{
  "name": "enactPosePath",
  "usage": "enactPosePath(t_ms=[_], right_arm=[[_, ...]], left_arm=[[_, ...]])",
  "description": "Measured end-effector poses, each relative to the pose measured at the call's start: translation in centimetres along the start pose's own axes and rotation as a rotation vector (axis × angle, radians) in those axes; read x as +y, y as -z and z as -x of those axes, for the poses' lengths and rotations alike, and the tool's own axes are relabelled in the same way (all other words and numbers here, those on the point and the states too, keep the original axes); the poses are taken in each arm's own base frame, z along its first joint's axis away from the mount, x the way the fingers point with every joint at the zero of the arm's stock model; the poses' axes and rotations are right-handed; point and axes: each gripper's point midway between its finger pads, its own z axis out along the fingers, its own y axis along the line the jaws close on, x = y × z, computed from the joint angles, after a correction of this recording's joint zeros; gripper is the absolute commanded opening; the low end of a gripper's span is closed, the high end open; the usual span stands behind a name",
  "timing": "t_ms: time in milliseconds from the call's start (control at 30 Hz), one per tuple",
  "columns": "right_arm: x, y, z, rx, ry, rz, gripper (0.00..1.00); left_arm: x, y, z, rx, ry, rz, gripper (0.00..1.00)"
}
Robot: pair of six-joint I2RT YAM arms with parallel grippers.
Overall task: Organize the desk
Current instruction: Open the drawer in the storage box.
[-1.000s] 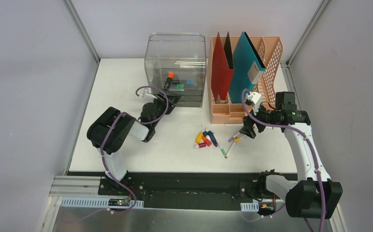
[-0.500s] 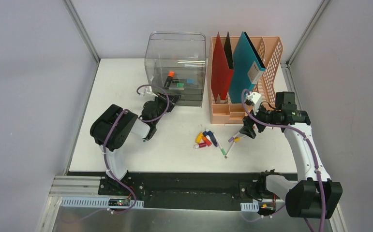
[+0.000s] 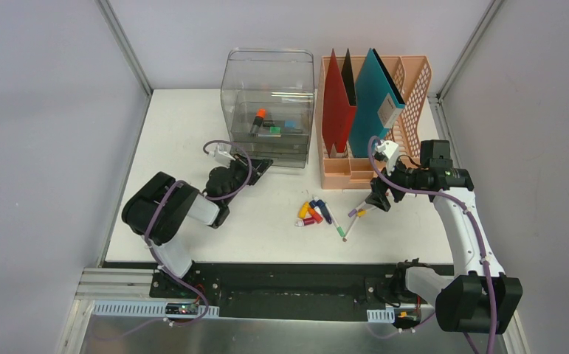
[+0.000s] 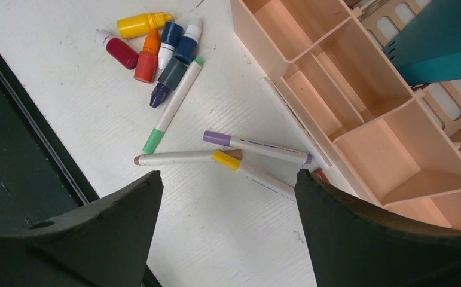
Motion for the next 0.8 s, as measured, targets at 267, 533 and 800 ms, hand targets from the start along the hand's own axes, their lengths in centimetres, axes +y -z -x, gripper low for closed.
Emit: enactPosePath(t_ms=[267,533,800], right_arm=[[0.0,0.0,0.0,-0.002,0.000,0.002,0.84],[0.0,0.0,0.0,-0.002,0.000,0.002,0.84],[0.0,0.0,0.0,-0.003,0.000,0.003,0.84]], left_arm=[[-0.2,1.3,-1.0,0.063,-0.060,-0.015,0.37],[-2.7,3.5,-1.1,0.123,-0.218,-0.050,0.60],[-4.5,7.3,0.2,0.145,-0.540,-0.039,0.98]])
